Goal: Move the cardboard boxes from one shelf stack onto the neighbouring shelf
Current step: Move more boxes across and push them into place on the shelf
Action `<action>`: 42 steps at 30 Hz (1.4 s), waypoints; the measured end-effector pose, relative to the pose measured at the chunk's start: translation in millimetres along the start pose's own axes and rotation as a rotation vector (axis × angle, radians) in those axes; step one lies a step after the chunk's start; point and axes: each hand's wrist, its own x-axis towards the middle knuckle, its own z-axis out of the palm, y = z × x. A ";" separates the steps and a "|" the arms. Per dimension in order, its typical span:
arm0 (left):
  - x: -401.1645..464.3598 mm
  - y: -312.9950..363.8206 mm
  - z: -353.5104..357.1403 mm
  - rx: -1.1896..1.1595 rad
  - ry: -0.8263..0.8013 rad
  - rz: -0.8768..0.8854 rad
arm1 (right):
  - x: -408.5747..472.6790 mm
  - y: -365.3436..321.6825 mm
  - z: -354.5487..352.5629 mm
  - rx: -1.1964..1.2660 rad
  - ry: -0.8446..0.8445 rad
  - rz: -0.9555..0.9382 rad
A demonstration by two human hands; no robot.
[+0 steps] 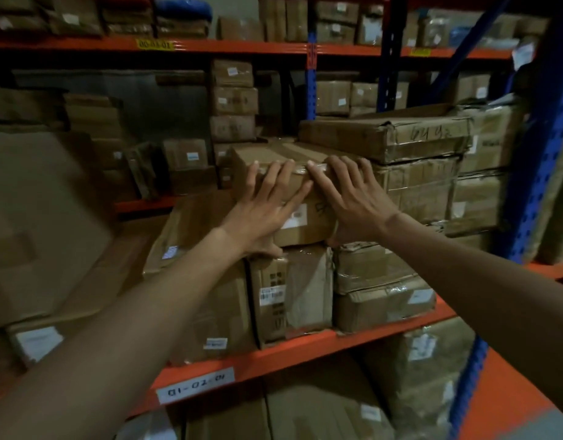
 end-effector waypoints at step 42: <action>-331.5 -196.2 44.9 -0.936 -0.200 -1.734 | 220.7 -350.3 -175.1 0.137 0.393 -0.570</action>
